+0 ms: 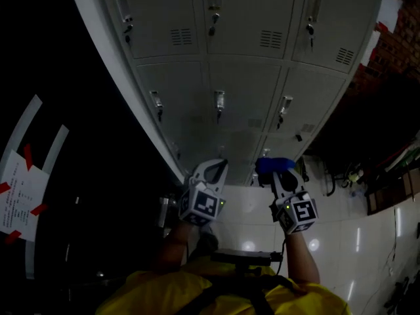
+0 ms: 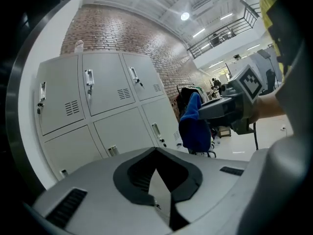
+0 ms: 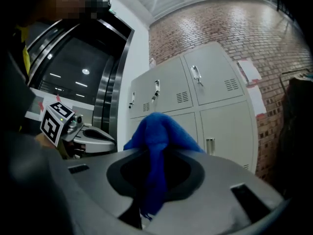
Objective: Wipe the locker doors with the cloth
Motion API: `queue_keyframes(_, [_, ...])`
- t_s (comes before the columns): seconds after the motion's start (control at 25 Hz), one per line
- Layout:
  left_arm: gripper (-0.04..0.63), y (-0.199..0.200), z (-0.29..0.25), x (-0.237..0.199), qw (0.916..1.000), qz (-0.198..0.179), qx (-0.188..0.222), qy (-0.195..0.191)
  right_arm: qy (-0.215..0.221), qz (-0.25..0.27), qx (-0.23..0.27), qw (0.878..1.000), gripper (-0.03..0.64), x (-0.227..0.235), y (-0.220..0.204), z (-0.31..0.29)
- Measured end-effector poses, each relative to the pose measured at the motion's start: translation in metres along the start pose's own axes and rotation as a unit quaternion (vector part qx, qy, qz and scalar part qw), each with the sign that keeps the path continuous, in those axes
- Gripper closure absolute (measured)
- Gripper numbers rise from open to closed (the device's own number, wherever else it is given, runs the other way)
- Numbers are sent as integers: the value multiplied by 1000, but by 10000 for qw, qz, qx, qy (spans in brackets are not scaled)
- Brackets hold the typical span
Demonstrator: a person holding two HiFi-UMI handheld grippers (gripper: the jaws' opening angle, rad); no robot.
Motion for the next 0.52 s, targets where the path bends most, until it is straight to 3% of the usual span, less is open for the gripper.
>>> queue_keyframes(0.24, [592, 41, 21, 90, 9996, 160, -215, -36, -5, -92, -157, 9998, 548, 26, -2, 87])
queue_keyframes(0.52, [592, 74, 51, 140, 9983, 348, -455, 69, 77, -79, -263, 9996, 548, 34, 4, 151])
Point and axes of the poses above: the fingertips, and each gripper's own axes: z backward along the fingers, x to its right, y out of its top, the point moved 9 cm from there along z, backward along the fingers, and after that the axes turned 13 degrees about -z, right-handed, at the moved point
